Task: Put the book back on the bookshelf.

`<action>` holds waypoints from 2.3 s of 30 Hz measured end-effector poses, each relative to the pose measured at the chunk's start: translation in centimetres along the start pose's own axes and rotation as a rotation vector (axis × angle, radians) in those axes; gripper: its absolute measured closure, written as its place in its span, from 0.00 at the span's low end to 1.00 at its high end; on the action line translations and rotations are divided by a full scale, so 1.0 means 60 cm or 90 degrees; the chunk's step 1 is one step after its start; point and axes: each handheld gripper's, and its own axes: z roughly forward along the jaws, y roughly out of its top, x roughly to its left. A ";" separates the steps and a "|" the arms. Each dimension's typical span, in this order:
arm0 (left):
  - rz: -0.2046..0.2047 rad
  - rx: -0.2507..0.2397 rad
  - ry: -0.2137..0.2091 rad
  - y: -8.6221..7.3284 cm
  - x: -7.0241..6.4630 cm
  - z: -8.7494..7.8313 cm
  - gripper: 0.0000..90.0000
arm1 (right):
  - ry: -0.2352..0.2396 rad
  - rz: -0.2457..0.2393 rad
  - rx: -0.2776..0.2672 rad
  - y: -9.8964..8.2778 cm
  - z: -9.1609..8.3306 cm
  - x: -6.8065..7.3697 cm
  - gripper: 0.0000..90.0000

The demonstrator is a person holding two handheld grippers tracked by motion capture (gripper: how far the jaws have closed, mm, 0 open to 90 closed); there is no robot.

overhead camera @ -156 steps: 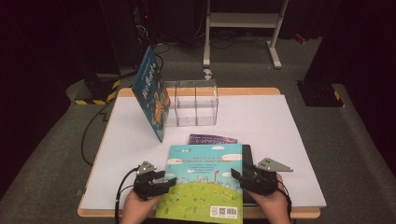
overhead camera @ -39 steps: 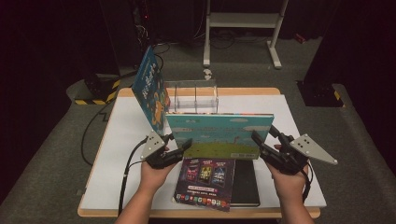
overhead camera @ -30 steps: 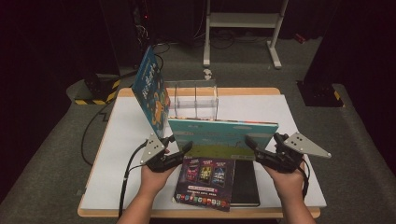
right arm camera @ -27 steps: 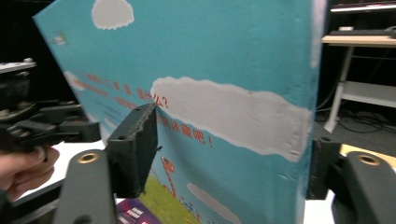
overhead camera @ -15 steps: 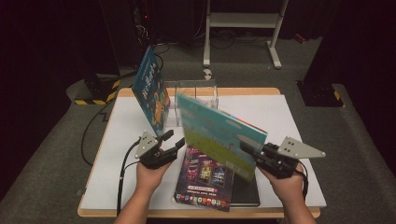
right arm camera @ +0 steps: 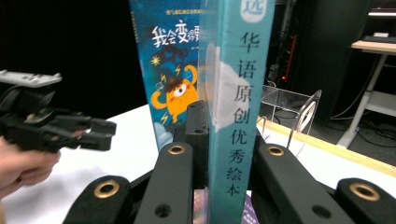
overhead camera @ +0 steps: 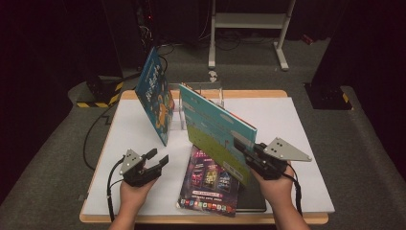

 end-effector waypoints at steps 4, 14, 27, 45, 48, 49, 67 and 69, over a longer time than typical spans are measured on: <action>-0.004 -0.004 -0.005 -0.002 0.001 -0.005 0.48 | -0.016 0.004 -0.001 0.005 0.024 0.008 0.90; 0.005 -0.016 -0.013 0.005 -0.006 -0.013 0.49 | -0.042 -0.025 0.028 0.023 0.081 0.045 0.90; 0.038 -0.062 -0.030 0.102 -0.084 0.053 0.60 | -0.041 -0.028 0.035 0.024 0.089 0.061 0.89; 0.020 -0.066 -0.012 0.130 -0.092 0.107 0.64 | 0.058 0.005 0.058 -0.048 0.029 0.051 0.83; 0.011 -0.060 -0.030 0.131 -0.092 0.103 0.62 | 0.046 -0.028 0.072 -0.044 0.029 0.071 0.84; 0.010 -0.060 -0.044 0.131 -0.092 0.100 0.58 | 0.046 -0.028 0.074 -0.043 0.031 0.077 0.84; -0.011 -0.093 -0.215 0.137 -0.174 -0.003 0.17 | 0.047 -0.026 0.063 -0.058 0.035 0.123 0.79; -0.004 -0.095 -0.211 0.135 -0.176 -0.008 0.09 | 0.050 -0.038 0.065 -0.059 0.037 0.132 0.79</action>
